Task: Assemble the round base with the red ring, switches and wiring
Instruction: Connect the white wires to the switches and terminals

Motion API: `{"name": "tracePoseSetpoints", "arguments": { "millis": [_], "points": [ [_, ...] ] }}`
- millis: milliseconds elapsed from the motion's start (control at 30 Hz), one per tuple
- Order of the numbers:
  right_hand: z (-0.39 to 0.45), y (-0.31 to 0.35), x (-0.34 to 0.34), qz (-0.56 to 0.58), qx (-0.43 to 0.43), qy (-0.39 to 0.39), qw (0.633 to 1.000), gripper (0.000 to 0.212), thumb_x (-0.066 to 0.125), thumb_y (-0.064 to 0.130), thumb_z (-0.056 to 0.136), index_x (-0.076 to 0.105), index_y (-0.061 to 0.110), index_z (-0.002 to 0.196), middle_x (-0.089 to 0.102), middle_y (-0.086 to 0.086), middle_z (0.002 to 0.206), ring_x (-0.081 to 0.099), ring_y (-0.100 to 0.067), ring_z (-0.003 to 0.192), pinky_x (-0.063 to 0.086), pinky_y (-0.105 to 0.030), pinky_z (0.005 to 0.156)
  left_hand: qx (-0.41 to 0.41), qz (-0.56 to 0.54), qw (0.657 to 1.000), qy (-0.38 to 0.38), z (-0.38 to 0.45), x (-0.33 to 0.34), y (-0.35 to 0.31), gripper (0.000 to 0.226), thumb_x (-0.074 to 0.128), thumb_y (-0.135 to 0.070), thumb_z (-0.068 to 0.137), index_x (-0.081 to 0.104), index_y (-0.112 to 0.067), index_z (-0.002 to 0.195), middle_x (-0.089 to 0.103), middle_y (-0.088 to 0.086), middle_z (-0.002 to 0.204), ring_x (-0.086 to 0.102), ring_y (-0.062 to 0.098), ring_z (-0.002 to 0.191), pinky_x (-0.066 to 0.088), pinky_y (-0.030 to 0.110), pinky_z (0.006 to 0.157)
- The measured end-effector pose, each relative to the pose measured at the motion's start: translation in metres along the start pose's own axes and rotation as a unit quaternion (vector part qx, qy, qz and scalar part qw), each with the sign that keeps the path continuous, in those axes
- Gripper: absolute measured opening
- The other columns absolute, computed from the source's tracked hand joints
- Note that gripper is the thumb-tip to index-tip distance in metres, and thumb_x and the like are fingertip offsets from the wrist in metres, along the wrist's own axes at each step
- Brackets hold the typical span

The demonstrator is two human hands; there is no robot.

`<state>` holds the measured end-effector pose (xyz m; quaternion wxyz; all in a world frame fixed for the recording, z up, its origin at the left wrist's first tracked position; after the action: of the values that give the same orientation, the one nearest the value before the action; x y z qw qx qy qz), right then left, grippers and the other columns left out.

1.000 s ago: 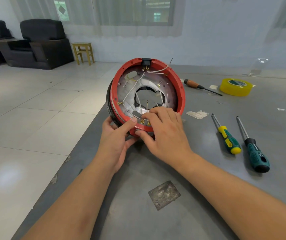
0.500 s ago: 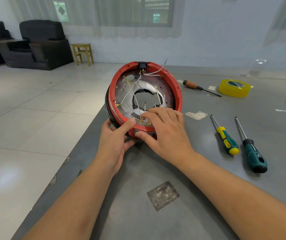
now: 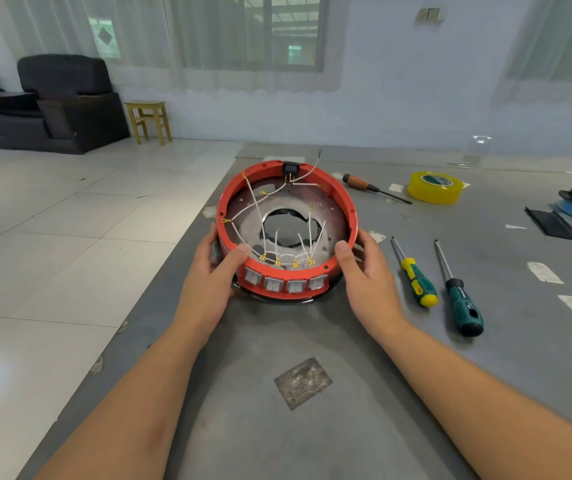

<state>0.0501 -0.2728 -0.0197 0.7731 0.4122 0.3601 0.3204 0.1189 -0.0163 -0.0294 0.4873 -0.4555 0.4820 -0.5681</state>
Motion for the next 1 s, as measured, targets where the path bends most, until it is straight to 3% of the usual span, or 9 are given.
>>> {"name": "tracePoseSetpoints", "arguments": {
  "millis": [100, 233, 433, 533, 600, 700, 800, 867, 1000],
  "points": [
    [-0.012, -0.003, -0.013, -0.041, 0.019, -0.018, 0.999, 0.053, 0.048, 0.065, 0.097, 0.045, 0.041, 0.144, 0.053, 0.013, 0.141, 0.052, -0.006, 0.129, 0.045, -0.013, 0.098, 0.084, 0.109, 0.990, -0.025, -0.005, 0.004, -0.011, 0.046, 0.066, -0.045, 0.098, 0.056, -0.036, 0.143, 0.062, -0.009, 0.138, 0.062, 0.006, 0.124, 0.055, 0.027, 0.101],
    [-0.031, -0.001, -0.033, -0.095, 0.036, -0.037, 0.994, 0.066, 0.038, 0.072, 0.095, 0.045, 0.035, 0.150, 0.051, 0.005, 0.141, 0.047, -0.014, 0.134, 0.041, -0.043, 0.115, 0.079, 0.226, 0.971, -0.015, -0.016, 0.015, -0.012, 0.059, 0.061, -0.057, 0.091, 0.063, -0.023, 0.139, 0.055, -0.001, 0.141, 0.044, 0.021, 0.140, 0.041, 0.041, 0.114],
    [-0.048, 0.004, -0.037, -0.184, 0.047, 0.020, 0.982, 0.063, 0.024, 0.069, 0.100, 0.058, 0.029, 0.134, 0.063, -0.001, 0.124, 0.051, -0.022, 0.124, 0.041, -0.048, 0.109, 0.054, 0.280, 0.959, 0.000, -0.037, 0.009, -0.001, 0.062, 0.042, -0.070, 0.090, 0.072, -0.025, 0.120, 0.068, 0.004, 0.122, 0.057, 0.025, 0.125, 0.047, 0.051, 0.108],
    [-0.049, 0.009, -0.030, -0.255, 0.037, 0.051, 0.965, 0.074, 0.012, 0.073, 0.097, 0.057, 0.027, 0.133, 0.064, -0.004, 0.124, 0.054, -0.028, 0.121, 0.043, -0.047, 0.106, 0.058, 0.276, 0.959, -0.011, -0.040, 0.005, 0.002, 0.045, 0.042, -0.060, 0.104, 0.073, -0.027, 0.109, 0.075, -0.001, 0.111, 0.068, 0.019, 0.108, 0.054, 0.038, 0.092],
    [-0.043, 0.012, -0.045, -0.364, 0.011, 0.005, 0.931, 0.078, 0.013, 0.075, 0.097, 0.050, 0.026, 0.144, 0.057, -0.004, 0.140, 0.048, -0.030, 0.131, 0.040, -0.046, 0.108, 0.060, 0.273, 0.960, -0.015, -0.041, 0.006, 0.001, 0.046, 0.041, -0.059, 0.107, 0.071, -0.028, 0.119, 0.074, -0.002, 0.115, 0.069, 0.015, 0.107, 0.054, 0.034, 0.090],
    [-0.029, 0.008, -0.092, -0.490, 0.038, -0.113, 0.864, 0.069, 0.039, 0.071, 0.095, 0.054, 0.023, 0.142, 0.044, -0.007, 0.155, 0.039, -0.036, 0.138, 0.035, -0.051, 0.111, 0.070, 0.269, 0.960, -0.019, -0.043, 0.008, 0.001, 0.051, 0.038, -0.064, 0.106, 0.067, -0.030, 0.130, 0.073, -0.004, 0.121, 0.068, 0.012, 0.110, 0.052, 0.027, 0.088],
    [-0.020, -0.025, -0.120, -0.546, 0.190, -0.053, 0.814, 0.078, 0.036, 0.082, 0.088, 0.060, 0.022, 0.133, 0.046, -0.013, 0.149, 0.043, -0.042, 0.131, 0.036, -0.048, 0.106, 0.076, 0.260, 0.962, -0.019, -0.044, 0.009, 0.000, 0.060, 0.035, -0.071, 0.102, 0.061, -0.032, 0.139, 0.071, -0.005, 0.127, 0.066, 0.012, 0.114, 0.047, 0.021, 0.085],
    [-0.017, -0.039, -0.122, -0.542, 0.231, -0.004, 0.808, 0.080, 0.030, 0.083, 0.089, 0.062, 0.022, 0.129, 0.056, -0.014, 0.134, 0.048, -0.039, 0.124, 0.040, -0.044, 0.099, 0.083, 0.255, 0.963, -0.017, -0.045, 0.010, 0.000, 0.070, 0.031, -0.078, 0.096, 0.051, -0.036, 0.150, 0.067, -0.005, 0.137, 0.064, 0.014, 0.122, 0.047, 0.024, 0.091],
    [-0.017, -0.028, -0.107, -0.540, 0.171, -0.002, 0.824, 0.056, 0.040, 0.061, 0.097, 0.061, 0.016, 0.124, 0.062, -0.013, 0.124, 0.052, -0.036, 0.117, 0.046, -0.040, 0.088, 0.082, 0.258, 0.962, -0.023, -0.045, 0.009, 0.001, 0.082, 0.033, -0.080, 0.094, 0.017, -0.042, 0.165, 0.043, -0.004, 0.165, 0.053, 0.022, 0.142, 0.043, 0.042, 0.114]
  ]
}}
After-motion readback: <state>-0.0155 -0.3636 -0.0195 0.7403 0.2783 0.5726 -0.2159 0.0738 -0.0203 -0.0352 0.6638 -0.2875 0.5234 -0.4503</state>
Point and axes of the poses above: each hand's wrist, its own z-axis towards the middle knuckle, its own x-axis out of the palm, y = z × x, the point moved 7 cm from there along z, towards the middle knuckle
